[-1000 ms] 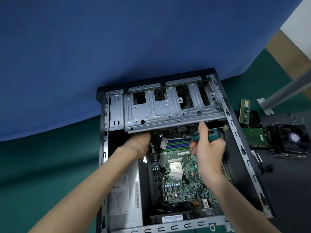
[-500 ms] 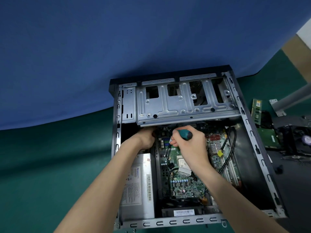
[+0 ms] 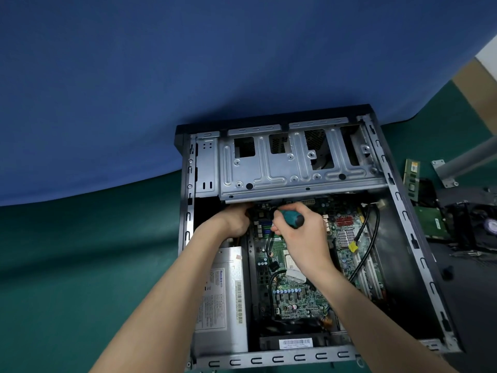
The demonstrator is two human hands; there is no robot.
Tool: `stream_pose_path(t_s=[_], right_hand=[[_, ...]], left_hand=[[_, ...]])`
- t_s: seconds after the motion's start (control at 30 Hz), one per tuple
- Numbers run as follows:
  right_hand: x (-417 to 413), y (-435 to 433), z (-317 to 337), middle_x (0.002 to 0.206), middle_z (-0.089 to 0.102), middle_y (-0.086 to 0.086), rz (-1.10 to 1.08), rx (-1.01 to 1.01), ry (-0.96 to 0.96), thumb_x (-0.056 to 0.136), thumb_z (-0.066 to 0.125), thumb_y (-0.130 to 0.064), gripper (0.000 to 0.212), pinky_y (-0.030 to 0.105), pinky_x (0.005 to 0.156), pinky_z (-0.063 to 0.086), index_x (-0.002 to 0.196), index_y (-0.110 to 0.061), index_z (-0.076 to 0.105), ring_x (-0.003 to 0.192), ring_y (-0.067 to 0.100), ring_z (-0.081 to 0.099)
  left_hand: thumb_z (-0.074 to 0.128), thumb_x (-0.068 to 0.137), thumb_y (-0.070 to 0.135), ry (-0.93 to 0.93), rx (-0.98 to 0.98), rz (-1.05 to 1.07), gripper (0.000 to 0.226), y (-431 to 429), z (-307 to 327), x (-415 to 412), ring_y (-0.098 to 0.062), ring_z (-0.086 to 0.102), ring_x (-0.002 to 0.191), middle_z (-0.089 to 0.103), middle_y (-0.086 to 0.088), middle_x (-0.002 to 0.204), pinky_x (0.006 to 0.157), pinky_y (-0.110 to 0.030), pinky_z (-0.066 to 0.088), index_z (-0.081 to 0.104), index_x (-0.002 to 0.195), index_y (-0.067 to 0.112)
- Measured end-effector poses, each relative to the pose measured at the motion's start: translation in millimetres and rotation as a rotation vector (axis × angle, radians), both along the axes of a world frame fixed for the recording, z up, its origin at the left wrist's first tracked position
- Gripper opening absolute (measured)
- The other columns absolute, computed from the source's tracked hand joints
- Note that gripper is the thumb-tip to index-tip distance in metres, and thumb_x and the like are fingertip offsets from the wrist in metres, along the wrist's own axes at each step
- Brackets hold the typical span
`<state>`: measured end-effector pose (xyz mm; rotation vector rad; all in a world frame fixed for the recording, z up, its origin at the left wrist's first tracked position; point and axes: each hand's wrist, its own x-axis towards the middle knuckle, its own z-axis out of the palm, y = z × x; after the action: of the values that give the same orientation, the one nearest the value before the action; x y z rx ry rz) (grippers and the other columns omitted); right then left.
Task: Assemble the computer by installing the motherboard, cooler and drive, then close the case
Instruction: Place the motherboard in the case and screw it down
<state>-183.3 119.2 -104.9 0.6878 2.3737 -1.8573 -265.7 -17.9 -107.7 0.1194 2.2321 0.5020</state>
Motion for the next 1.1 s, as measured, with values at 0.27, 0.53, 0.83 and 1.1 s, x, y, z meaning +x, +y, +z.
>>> stream_pose_path(t_s=[0.27, 0.53, 0.83, 1.1], right_hand=[[0.2, 0.9, -2.5, 0.077, 0.071, 0.006, 0.066, 0.072, -0.021, 0.088, 0.066, -0.026, 0.013, 0.042, 0.077, 0.056, 0.094, -0.015, 0.066, 0.079, 0.022, 0.069], [-1.1, 2.2, -0.5, 0.079, 0.07, 0.006, 0.062, 0.091, -0.014, 0.088, 0.066, -0.026, 0.016, 0.042, 0.077, 0.056, 0.097, -0.012, 0.066, 0.08, 0.021, 0.068], [-0.5, 1.7, 0.7, 0.08, 0.07, 0.007, 0.072, 0.084, -0.017, 0.089, 0.066, -0.026, 0.014, 0.04, 0.076, 0.056, 0.096, -0.013, 0.066, 0.081, 0.022, 0.068], [-4.2, 0.1, 3.6, 0.073, 0.066, 0.002, 0.144, 0.235, 0.016, 0.087, 0.067, -0.025, 0.017, 0.03, 0.067, 0.053, 0.097, -0.012, 0.068, 0.073, 0.017, 0.062]], left_hand=[[0.038, 0.098, 0.008, -0.032, 0.001, 0.022, 0.053, -0.1, 0.7, -0.2, -0.026, 0.037, 0.132, 0.035, -0.009, 0.149, 0.105, -0.026, 0.029, 0.029, 0.147, 0.024], [0.037, 0.098, 0.008, -0.04, 0.01, 0.028, 0.054, 0.2, 3.1, -0.7, -0.026, 0.037, 0.132, 0.034, -0.009, 0.15, 0.104, -0.026, 0.03, 0.027, 0.148, 0.025], [0.038, 0.098, 0.011, -0.033, -0.006, 0.02, 0.053, -0.4, 3.2, -0.5, -0.026, 0.037, 0.132, 0.033, -0.009, 0.15, 0.104, -0.027, 0.03, 0.027, 0.148, 0.026], [0.038, 0.098, 0.011, -0.035, -0.01, 0.017, 0.052, 1.8, 4.8, -1.8, -0.026, 0.04, 0.129, 0.036, -0.009, 0.148, 0.1, -0.025, 0.032, 0.028, 0.147, 0.025]])
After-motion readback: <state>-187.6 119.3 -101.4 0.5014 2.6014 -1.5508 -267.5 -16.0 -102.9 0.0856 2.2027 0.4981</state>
